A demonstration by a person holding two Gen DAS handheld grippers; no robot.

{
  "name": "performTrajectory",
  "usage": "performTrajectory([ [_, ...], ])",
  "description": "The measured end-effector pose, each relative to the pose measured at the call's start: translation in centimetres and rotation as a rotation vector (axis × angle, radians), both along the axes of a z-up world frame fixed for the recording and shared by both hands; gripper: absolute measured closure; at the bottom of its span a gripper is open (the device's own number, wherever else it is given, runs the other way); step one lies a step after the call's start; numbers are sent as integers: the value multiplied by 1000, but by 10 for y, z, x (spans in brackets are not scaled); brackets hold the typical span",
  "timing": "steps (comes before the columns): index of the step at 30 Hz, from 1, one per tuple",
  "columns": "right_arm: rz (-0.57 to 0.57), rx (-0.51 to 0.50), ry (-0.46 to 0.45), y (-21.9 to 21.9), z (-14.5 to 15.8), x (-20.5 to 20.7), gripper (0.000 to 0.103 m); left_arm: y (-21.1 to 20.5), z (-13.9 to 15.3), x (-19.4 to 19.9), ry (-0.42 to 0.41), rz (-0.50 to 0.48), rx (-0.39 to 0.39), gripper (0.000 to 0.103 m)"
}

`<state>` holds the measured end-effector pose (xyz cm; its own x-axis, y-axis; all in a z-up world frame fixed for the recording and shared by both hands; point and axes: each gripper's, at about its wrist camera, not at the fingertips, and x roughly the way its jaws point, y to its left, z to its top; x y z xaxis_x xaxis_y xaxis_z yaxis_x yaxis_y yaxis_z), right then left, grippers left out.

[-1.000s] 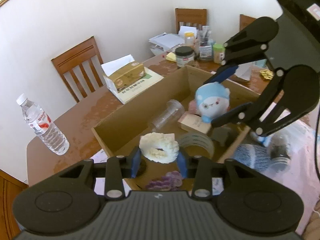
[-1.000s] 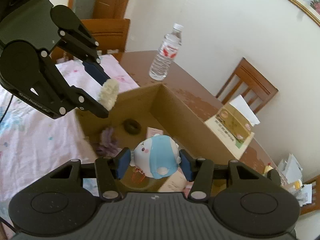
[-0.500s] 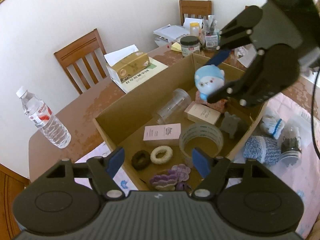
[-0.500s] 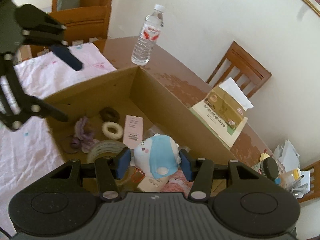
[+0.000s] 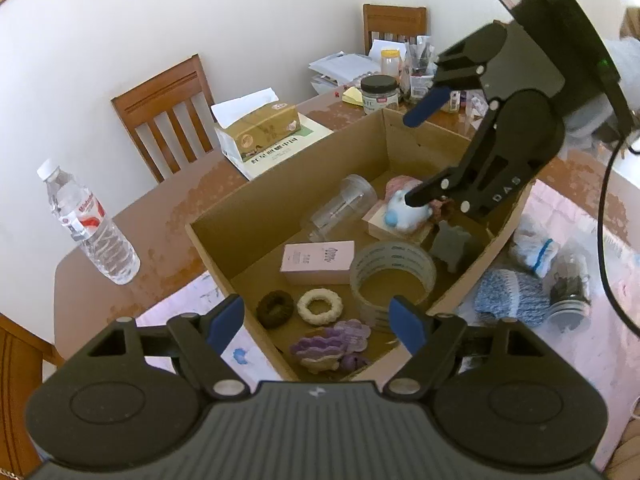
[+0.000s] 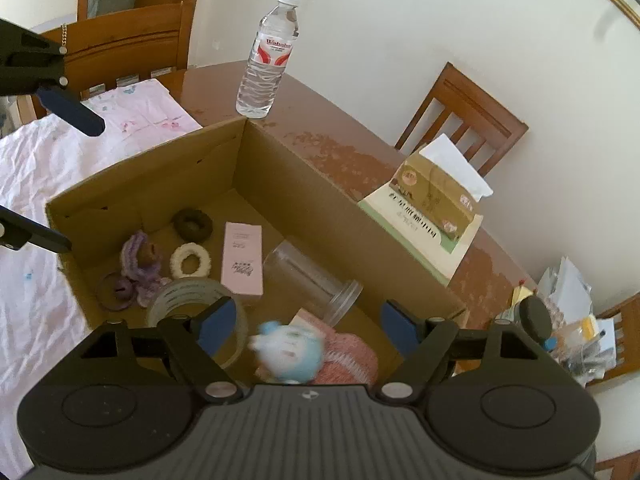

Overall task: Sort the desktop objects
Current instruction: 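Move both tools back toward the black toy block and blue knitted sock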

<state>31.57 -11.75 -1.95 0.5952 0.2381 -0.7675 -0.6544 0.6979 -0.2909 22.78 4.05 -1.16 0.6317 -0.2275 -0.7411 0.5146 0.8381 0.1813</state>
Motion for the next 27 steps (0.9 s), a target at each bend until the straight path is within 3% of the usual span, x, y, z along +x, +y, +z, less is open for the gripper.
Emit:
performTrajectory([
  [7, -2, 0, -6, -4, 4, -24, 9, -5, 0, -14, -5, -18, -18, 15],
  [27, -47, 34, 54, -16, 7, -84, 9, -17, -1, -58, 28, -28, -98, 15],
])
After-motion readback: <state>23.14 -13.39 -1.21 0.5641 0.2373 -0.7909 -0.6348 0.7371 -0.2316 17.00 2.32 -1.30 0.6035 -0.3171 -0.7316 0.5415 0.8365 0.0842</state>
